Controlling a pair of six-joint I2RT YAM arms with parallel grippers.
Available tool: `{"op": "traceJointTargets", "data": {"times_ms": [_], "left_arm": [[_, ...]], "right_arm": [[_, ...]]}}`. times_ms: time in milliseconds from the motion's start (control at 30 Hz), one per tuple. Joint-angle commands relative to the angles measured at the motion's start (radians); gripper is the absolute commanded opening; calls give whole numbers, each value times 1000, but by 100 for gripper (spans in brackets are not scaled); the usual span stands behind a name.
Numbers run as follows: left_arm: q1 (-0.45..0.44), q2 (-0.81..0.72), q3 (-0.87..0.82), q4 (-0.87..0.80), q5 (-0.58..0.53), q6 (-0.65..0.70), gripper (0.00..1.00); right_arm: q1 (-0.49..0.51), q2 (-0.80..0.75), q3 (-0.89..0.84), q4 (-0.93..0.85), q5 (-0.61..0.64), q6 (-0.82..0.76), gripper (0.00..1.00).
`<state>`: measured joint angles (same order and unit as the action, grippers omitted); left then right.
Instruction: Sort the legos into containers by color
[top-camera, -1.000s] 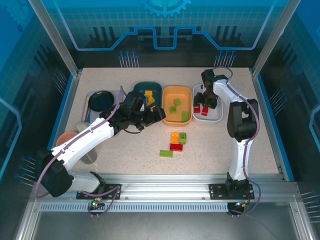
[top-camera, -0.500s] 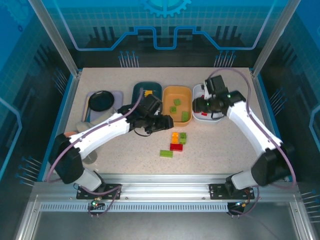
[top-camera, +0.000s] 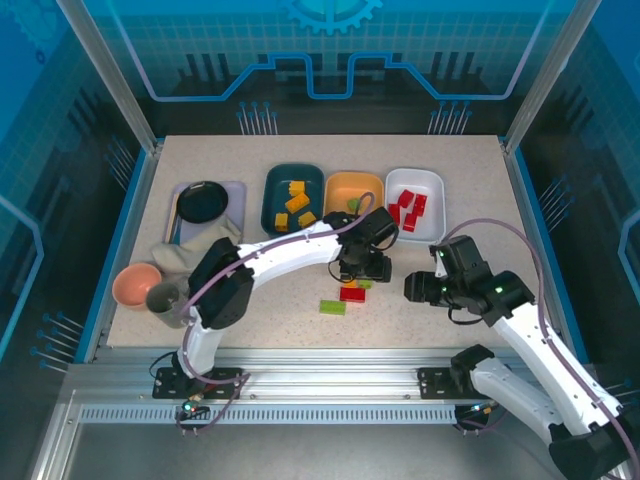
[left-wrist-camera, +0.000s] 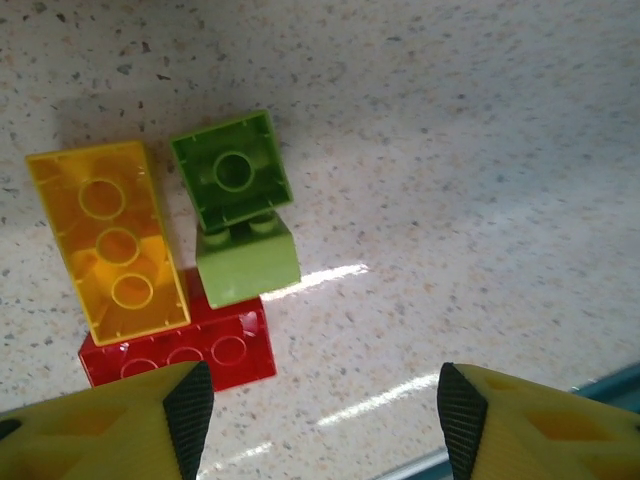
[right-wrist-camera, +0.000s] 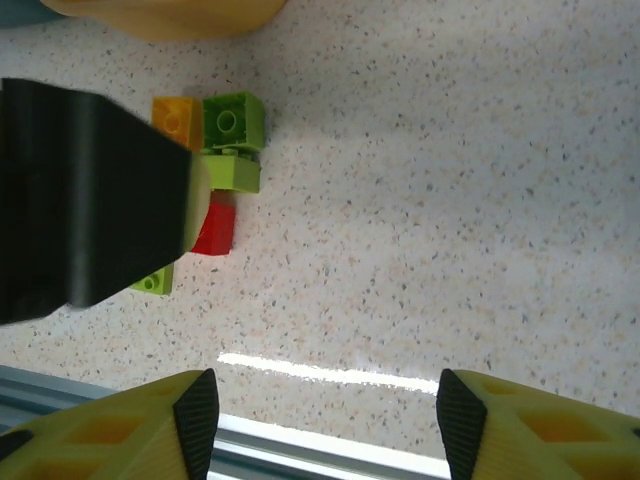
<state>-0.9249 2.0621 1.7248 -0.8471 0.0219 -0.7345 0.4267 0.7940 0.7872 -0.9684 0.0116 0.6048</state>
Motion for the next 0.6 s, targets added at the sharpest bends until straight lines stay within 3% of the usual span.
{"op": "traceJointTargets", "data": {"times_ms": [0,567], "left_arm": [[3,66,97,-125,-52,12,65],[-12,197,206,-169,-53,7,63]], "right_arm": [[10,43,39,-107,-20,44,65],[5,4,69,-164,-29,16,66]]}}
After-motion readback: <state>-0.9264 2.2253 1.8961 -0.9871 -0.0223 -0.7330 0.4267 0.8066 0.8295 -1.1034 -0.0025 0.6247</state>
